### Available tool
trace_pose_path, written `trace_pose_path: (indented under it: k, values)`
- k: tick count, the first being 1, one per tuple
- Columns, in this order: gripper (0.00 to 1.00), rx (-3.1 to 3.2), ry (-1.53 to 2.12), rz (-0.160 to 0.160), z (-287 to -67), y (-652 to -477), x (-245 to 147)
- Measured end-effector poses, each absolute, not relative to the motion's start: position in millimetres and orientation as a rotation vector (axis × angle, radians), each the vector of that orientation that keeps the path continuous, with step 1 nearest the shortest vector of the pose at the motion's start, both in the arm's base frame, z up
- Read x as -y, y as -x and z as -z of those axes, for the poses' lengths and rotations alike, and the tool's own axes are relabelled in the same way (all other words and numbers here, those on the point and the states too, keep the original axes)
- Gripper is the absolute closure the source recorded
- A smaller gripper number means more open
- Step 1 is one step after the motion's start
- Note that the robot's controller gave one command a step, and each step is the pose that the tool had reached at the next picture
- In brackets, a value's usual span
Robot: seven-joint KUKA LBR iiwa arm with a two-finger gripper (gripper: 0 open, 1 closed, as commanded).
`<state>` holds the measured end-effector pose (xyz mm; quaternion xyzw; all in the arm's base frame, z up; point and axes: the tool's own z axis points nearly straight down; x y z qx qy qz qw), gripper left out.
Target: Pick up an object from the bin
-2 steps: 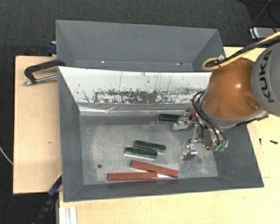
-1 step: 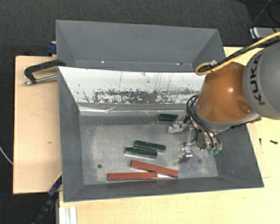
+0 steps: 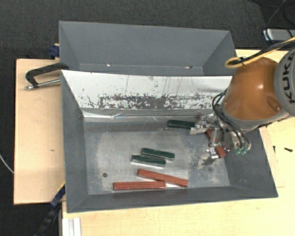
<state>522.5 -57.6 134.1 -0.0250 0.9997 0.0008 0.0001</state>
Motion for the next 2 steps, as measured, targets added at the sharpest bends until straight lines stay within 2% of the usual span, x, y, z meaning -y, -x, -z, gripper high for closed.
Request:
trace_pose_path:
  k: [1, 2]
  values:
    - [1.00, -3.140, 0.212, 0.023, -85.4, -533.4, -48.5]
    - [1.00, -3.138, 0.212, 0.022, -85.4, -533.7, -49.3]
